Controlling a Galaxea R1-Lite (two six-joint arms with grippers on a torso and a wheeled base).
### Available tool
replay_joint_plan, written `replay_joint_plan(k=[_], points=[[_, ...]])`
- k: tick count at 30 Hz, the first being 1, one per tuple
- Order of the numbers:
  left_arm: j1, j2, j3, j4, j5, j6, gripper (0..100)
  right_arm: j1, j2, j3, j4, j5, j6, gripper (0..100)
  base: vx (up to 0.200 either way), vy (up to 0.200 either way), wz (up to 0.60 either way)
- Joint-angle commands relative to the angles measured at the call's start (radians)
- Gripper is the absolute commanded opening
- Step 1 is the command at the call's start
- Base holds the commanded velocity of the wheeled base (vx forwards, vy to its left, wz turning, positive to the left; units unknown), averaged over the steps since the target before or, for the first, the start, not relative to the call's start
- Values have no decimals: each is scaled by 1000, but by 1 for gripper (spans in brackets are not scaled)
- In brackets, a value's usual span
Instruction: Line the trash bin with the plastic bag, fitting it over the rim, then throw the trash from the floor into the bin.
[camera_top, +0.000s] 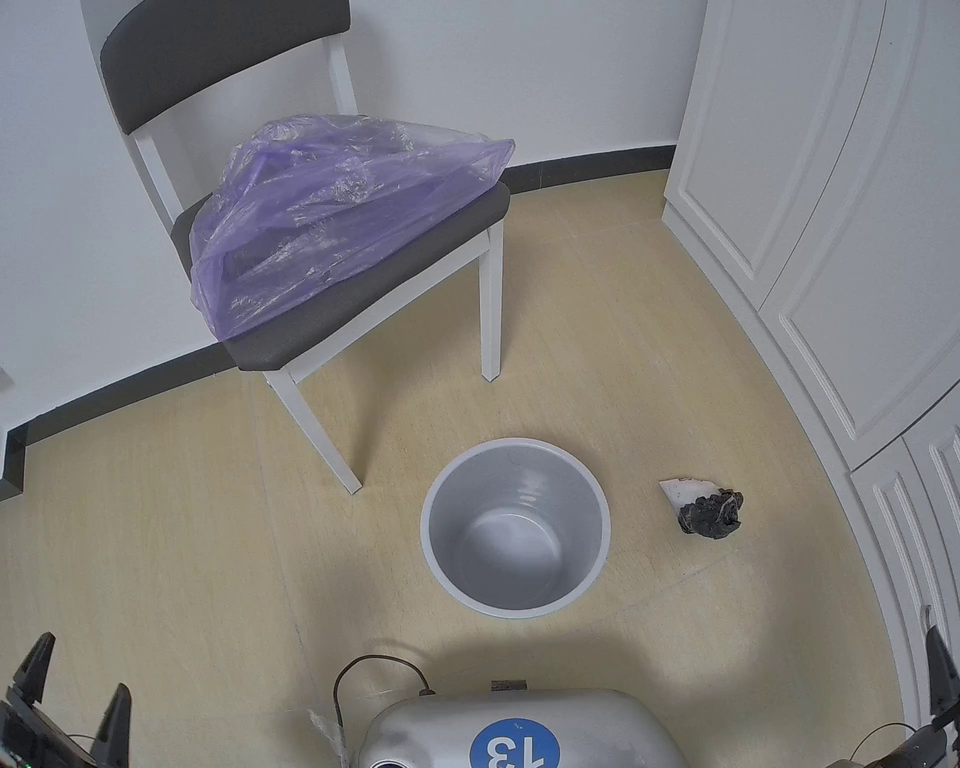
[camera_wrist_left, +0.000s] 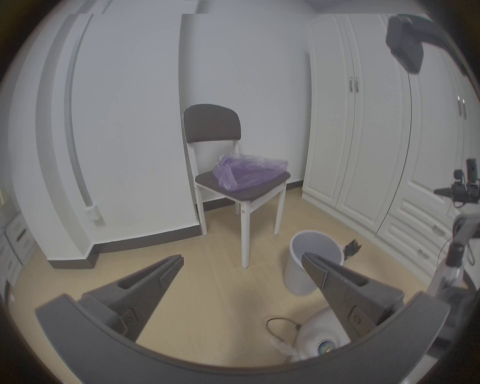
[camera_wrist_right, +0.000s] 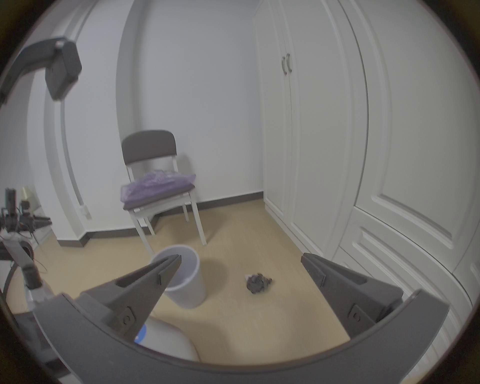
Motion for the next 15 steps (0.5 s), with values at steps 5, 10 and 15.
replay_joint_plan(k=[5, 10, 15], points=[[82, 615, -529, 24, -76, 20, 100, -5, 610, -321, -103, 47, 29, 100, 0, 0, 0], [70, 971, -697, 24, 39, 147, 100, 16, 927, -347, -402, -57, 29, 100, 0, 0, 0], [-23, 1186, -812, 0, 217, 169, 100, 93, 984, -298, -515, -148, 36, 100, 0, 0, 0]])
